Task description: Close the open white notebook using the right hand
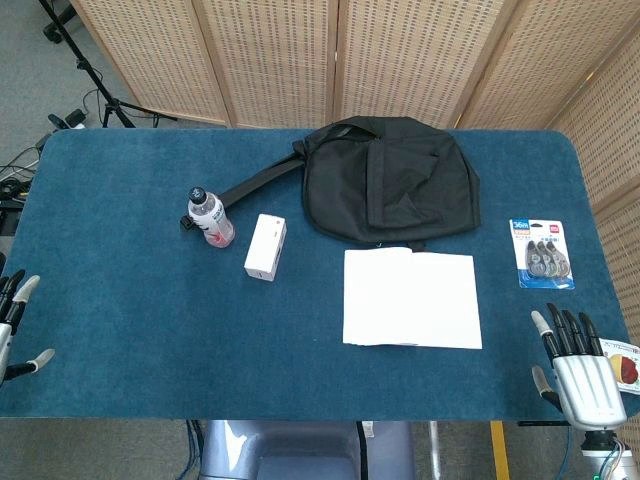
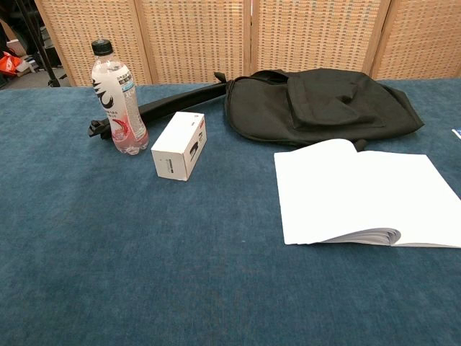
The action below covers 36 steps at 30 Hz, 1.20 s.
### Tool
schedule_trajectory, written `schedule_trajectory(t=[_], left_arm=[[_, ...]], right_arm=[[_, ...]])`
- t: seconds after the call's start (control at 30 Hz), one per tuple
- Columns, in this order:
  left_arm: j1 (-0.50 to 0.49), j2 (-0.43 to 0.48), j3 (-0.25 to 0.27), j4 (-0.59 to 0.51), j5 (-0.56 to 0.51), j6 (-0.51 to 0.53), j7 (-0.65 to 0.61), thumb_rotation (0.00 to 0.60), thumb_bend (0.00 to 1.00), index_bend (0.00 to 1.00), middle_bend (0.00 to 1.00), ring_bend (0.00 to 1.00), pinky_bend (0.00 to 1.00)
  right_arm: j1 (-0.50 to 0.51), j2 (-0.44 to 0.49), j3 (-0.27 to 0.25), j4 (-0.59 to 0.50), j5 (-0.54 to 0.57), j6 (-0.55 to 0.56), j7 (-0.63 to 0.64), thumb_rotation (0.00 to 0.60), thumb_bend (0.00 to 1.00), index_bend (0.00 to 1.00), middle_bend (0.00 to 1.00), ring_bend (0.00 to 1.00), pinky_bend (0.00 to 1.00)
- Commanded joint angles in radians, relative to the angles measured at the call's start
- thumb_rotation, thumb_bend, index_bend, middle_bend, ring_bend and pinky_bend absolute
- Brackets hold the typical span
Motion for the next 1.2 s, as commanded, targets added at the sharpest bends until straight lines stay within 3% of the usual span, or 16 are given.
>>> schedule_trajectory(t=[0.03, 0.9, 1.2], left_arm=[[0.000, 0.000, 0.000, 0.000, 0.000, 0.000, 0.000, 0.551, 0.07, 0.00, 0.00, 0.00, 0.00], [-0.004, -0.001, -0.001, 0.005, 0.000, -0.005, -0.006, 0.553, 0.07, 0.00, 0.00, 0.00, 0.00], [-0.002, -0.002, 0.004, -0.004, 0.010, 0.000, 0.004, 0.552, 0.07, 0.00, 0.00, 0.00, 0.00]], right_arm=[[0.000, 0.000, 0.000, 0.000, 0.001, -0.001, -0.001, 0.600, 0.44, 0.00, 0.00, 0.00, 0.00], [0.005, -0.007, 0.001, -0.001, 0.003, -0.009, -0.012, 0.600, 0.44, 0.00, 0.00, 0.00, 0.00], [0.003, -0.022, -0.001, 0.002, -0.012, 0.002, -0.013, 0.600, 0.34, 0.00, 0.00, 0.00, 0.00]])
